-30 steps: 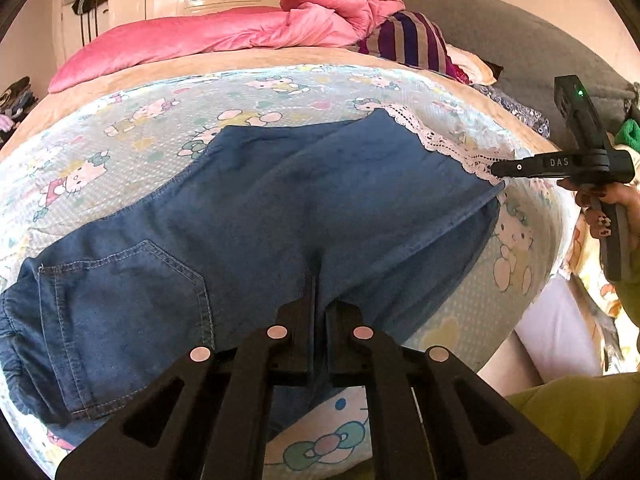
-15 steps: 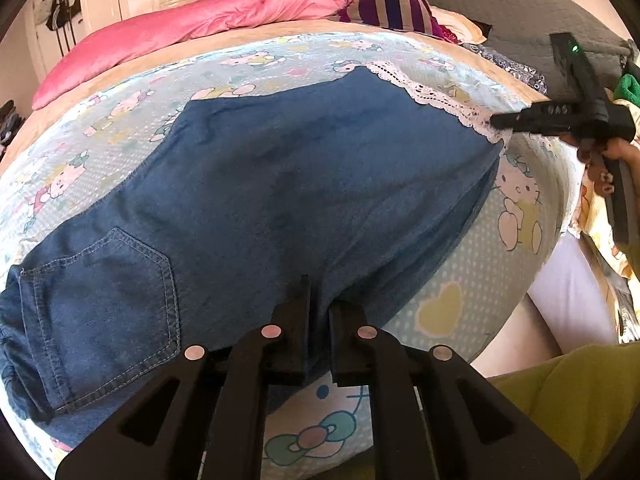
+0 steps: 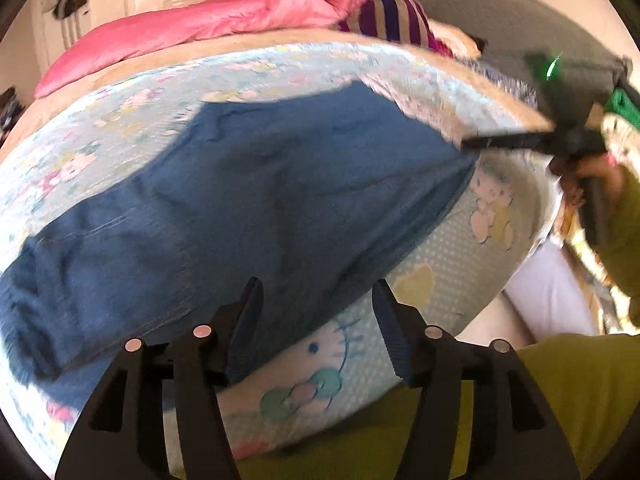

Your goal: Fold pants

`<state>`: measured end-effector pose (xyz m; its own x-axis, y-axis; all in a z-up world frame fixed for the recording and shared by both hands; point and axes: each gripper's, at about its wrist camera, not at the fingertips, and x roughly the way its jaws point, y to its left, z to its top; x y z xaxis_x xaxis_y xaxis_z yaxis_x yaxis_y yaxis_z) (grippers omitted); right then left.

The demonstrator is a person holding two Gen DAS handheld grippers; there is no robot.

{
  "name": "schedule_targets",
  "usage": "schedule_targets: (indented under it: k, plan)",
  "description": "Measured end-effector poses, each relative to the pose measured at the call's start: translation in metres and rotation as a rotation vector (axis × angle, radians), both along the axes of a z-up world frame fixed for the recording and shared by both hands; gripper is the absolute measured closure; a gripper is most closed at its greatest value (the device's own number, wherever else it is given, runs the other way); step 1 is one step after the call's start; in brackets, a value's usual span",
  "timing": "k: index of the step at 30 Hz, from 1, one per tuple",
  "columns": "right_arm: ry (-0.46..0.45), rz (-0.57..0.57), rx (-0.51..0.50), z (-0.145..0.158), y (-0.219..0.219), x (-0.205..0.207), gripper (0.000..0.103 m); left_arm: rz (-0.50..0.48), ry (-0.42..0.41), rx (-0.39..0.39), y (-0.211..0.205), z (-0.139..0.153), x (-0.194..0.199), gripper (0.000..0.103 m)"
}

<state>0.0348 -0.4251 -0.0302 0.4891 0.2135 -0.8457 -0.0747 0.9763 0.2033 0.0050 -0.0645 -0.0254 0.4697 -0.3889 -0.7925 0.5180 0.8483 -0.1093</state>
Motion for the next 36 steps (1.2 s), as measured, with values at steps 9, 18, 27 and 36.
schedule_targets:
  k: [9,18,27,36]
  plan:
    - [-0.094,0.067,0.050,0.022,0.008,-0.005,0.071,0.433,-0.073,-0.103,0.124,0.034,0.001,0.018]
    - [-0.107,0.173,0.018,0.024,0.039,0.004,0.067,0.626,0.028,-0.055,0.148,0.000,0.021,0.033]
    - [-0.029,0.207,-0.072,0.000,0.044,-0.002,0.065,0.674,-0.017,-0.061,0.178,0.003,0.021,0.062]
    - [-0.114,0.299,-0.041,0.021,0.065,-0.012,0.063,0.659,-0.122,-0.030,0.158,0.033,0.006,0.053]
